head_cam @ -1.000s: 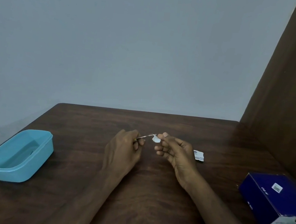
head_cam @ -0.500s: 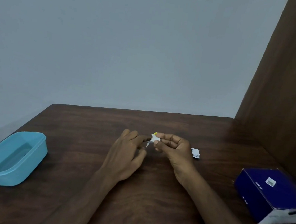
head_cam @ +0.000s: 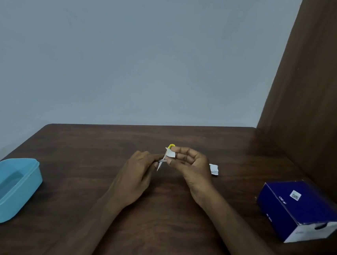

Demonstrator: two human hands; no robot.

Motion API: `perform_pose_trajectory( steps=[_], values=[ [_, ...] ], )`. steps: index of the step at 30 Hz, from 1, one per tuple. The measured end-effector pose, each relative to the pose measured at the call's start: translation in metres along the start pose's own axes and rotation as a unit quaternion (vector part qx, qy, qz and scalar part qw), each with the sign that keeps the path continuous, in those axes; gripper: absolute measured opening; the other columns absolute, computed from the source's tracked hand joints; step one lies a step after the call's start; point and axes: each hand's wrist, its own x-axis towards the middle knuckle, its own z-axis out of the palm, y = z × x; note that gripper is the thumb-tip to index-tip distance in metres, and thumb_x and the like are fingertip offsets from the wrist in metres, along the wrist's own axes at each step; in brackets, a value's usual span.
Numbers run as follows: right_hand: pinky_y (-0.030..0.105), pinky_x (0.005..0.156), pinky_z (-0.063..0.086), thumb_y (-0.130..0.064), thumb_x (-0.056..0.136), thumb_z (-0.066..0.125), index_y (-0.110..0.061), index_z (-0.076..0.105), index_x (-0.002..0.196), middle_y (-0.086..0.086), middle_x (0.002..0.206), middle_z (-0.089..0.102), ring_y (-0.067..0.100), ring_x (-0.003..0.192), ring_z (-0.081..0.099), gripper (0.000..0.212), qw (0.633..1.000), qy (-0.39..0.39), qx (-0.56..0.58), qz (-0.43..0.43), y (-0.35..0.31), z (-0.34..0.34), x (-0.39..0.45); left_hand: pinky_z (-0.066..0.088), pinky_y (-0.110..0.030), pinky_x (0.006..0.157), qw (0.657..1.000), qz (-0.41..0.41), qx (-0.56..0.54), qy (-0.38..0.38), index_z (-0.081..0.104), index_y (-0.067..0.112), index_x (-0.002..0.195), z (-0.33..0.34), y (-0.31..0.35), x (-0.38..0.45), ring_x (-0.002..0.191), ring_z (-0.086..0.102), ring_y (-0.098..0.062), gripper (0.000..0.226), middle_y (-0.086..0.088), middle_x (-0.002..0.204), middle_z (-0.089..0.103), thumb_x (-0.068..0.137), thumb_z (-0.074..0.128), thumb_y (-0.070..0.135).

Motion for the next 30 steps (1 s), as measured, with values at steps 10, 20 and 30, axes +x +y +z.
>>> perform_pose_trajectory(
  steps=[10,20,30],
  values=[
    [0.023,0.087,0.059,0.002,0.083,0.087,-0.013,0.08,0.106,0.005,0.099,0.084,0.015,0.095,0.078,0.028,0.998,-0.04,-0.021,-0.043,0.0,0.004,-0.001,0.043,-0.019,0.071,0.979,-0.107,-0.17,-0.033,0.073,0.032,0.096,-0.007,-0.001,-0.003,0.077,0.064,-0.003,0.025,0.015,0.094,0.073,0.111,0.056,0.021],
    [0.033,0.088,0.06,0.0,0.084,0.086,-0.014,0.081,0.098,0.009,0.097,0.083,0.03,0.097,0.078,0.021,0.999,-0.029,-0.012,-0.042,0.004,0.001,0.003,0.04,-0.037,0.065,0.939,-0.129,-0.313,-0.056,0.078,0.021,0.109,-0.007,-0.005,0.0,0.067,0.047,-0.016,0.027,-0.01,0.082,0.066,0.106,0.055,0.035],
    [0.034,0.081,0.066,-0.009,0.09,0.084,-0.019,0.083,0.094,-0.009,0.083,0.082,0.009,0.082,0.079,0.011,0.97,0.076,-0.152,-0.174,-0.004,-0.009,0.003,0.048,-0.031,0.062,0.915,-0.206,-0.345,-0.027,0.076,0.015,0.091,-0.002,-0.009,0.002,0.063,0.062,-0.014,0.013,-0.002,0.08,0.076,0.103,0.071,0.018]
  ],
)
